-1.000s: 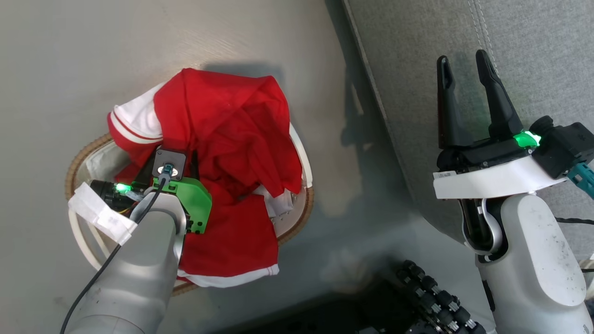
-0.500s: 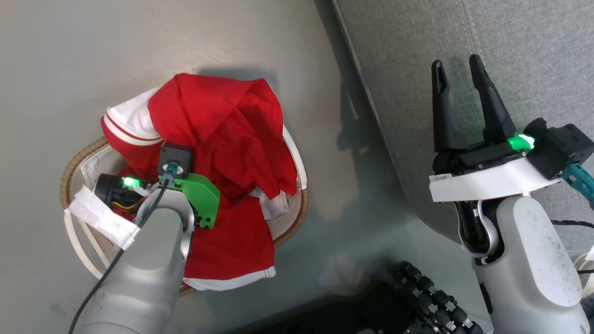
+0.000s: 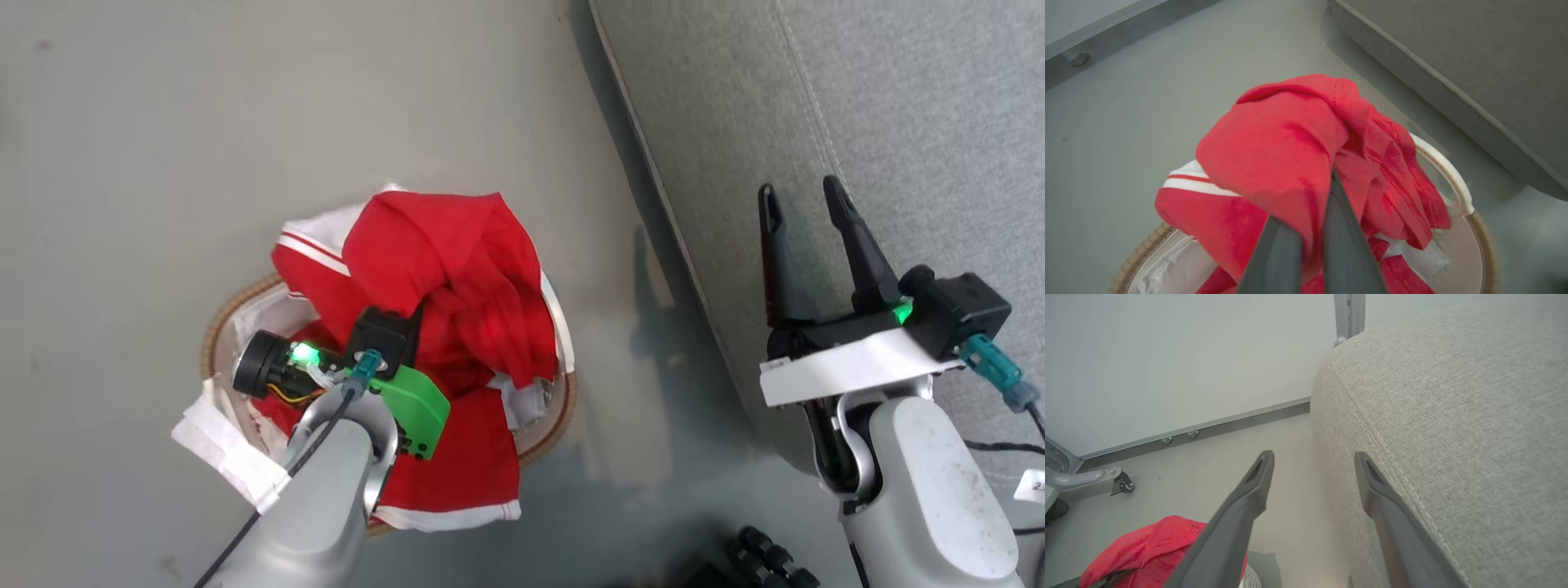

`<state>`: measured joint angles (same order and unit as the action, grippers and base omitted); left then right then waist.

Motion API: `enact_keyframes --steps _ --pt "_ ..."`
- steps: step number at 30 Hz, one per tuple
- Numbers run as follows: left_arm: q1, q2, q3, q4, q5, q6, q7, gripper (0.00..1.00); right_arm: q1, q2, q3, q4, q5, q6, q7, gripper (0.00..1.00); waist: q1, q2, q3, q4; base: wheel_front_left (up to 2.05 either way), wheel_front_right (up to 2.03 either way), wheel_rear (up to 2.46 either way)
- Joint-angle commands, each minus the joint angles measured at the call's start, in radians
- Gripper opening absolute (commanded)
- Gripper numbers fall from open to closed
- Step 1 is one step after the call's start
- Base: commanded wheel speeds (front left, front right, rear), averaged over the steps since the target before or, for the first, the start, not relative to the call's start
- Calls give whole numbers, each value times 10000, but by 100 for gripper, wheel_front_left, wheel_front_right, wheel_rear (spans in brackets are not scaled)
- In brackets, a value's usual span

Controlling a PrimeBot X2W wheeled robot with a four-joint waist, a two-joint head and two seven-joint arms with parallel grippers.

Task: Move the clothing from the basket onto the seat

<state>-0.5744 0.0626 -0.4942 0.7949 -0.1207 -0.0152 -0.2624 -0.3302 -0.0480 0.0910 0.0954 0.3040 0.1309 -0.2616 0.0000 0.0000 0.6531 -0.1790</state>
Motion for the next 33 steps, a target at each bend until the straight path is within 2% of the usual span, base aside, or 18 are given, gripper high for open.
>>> enact_keyframes --steps 1,8,18,24,33 --pt "263 121 -81 -281 121 -92 -38 0 266 -45 -34 90 -151 -5 -53 100 0 0 -1284 839 0 0 0" --pt "527 367 -501 -1515 532 -465 -37 0 947 -46 -80 393 -546 -5 -53 100 0 0 -2935 1421 0 0 0" --pt "-416 1169 -1431 -2308 909 -1063 -25 0 1935 -45 54 650 -784 -5 -53 100 0 0 -5017 1584 0 0 0" --pt "-1358 1430 -1692 -2959 288 -1141 553 0 2351 -43 149 699 -858 -5 -53 100 0 0 -5746 1507 0 0 0" --pt "-3021 1974 -2041 -4204 -859 -1155 1784 0 2315 -43 485 611 -974 -5 -53 100 0 0 -6061 1298 0 0 0"
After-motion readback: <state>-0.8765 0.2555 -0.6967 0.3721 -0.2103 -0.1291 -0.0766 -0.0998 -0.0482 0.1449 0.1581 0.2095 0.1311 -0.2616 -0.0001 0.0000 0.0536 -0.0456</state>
